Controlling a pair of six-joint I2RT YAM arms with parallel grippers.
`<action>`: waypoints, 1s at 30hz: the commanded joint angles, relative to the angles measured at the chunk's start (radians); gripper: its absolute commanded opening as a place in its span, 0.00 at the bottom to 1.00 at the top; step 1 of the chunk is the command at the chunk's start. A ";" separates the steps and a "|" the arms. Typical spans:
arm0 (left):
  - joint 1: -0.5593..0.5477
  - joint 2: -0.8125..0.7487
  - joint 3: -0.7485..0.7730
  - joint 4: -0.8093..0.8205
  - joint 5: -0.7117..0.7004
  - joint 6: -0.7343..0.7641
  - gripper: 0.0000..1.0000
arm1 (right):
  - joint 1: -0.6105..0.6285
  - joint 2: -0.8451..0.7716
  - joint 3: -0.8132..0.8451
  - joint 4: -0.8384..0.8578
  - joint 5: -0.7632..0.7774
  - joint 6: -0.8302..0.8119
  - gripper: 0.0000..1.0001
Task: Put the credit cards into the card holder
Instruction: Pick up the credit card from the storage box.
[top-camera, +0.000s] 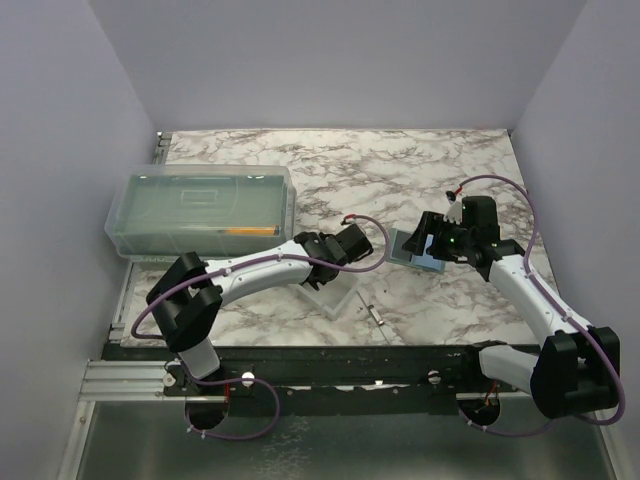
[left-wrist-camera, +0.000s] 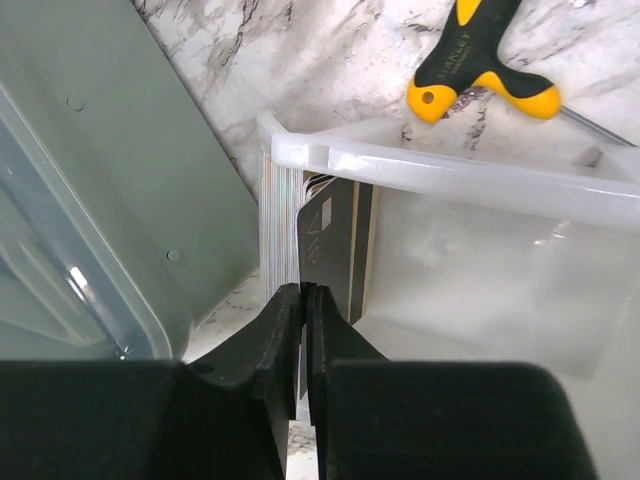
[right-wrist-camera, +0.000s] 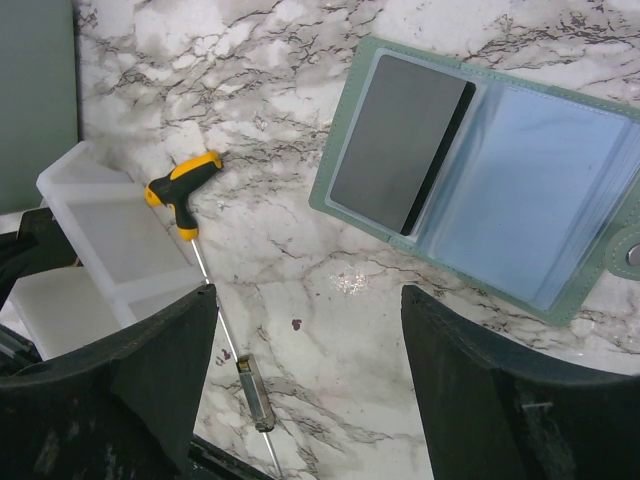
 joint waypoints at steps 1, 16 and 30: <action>0.008 -0.060 0.033 -0.032 0.032 -0.023 0.06 | -0.005 -0.012 -0.001 -0.011 0.005 -0.009 0.77; 0.050 -0.153 0.156 -0.110 0.279 -0.089 0.00 | -0.006 0.004 0.013 -0.016 0.012 0.009 0.77; 0.238 -0.037 0.318 0.303 0.982 -0.374 0.00 | -0.283 0.220 0.078 -0.027 0.048 0.085 0.72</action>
